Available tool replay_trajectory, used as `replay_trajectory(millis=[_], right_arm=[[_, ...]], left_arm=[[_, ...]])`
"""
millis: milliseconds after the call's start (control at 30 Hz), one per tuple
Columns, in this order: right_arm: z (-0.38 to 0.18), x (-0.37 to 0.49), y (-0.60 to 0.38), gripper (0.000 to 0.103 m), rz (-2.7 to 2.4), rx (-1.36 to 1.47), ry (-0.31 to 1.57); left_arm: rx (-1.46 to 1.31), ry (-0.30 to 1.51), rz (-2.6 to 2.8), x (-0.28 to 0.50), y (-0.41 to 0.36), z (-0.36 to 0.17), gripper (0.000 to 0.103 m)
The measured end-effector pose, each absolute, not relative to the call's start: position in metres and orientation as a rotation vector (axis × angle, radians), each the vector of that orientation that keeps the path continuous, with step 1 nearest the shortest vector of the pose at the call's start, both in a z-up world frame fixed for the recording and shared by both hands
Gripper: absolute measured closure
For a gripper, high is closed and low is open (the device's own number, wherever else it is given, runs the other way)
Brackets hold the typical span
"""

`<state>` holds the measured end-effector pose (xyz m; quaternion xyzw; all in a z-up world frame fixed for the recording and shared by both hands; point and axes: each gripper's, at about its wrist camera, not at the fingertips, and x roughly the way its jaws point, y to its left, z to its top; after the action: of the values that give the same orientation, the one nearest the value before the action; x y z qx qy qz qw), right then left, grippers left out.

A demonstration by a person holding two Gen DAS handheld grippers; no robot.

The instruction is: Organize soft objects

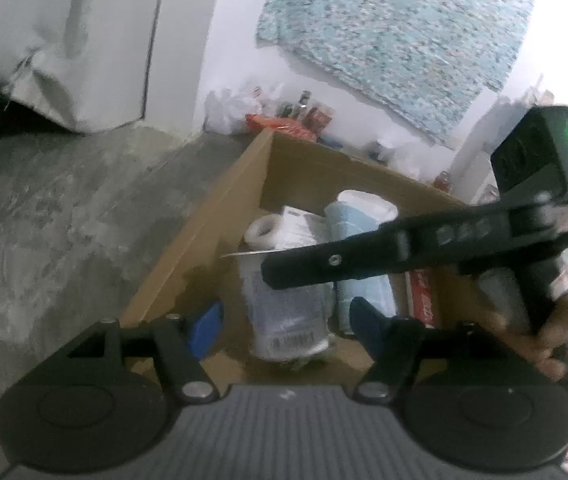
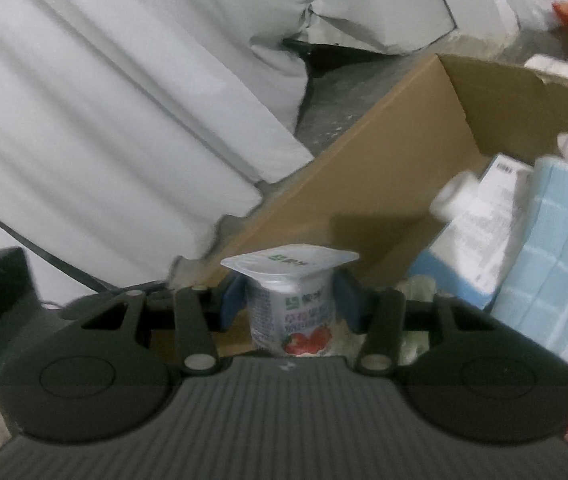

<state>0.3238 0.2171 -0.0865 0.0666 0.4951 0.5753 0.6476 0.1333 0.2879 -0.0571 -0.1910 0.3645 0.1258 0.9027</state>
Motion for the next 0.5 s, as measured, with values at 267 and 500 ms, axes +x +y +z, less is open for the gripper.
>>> replay_trajectory(millis=[267,500], right_arm=[[-0.06,0.308,0.193,0.054,1.364,0.24,1.144],[-0.026,0.286,0.171,0.043,1.386,0.143,1.048]], left_arm=[[-0.301,0.759,0.188,0.139,0.264,-0.053,0.05],[-0.231,0.697,0.131,0.125,0.245,-0.043,0.051]])
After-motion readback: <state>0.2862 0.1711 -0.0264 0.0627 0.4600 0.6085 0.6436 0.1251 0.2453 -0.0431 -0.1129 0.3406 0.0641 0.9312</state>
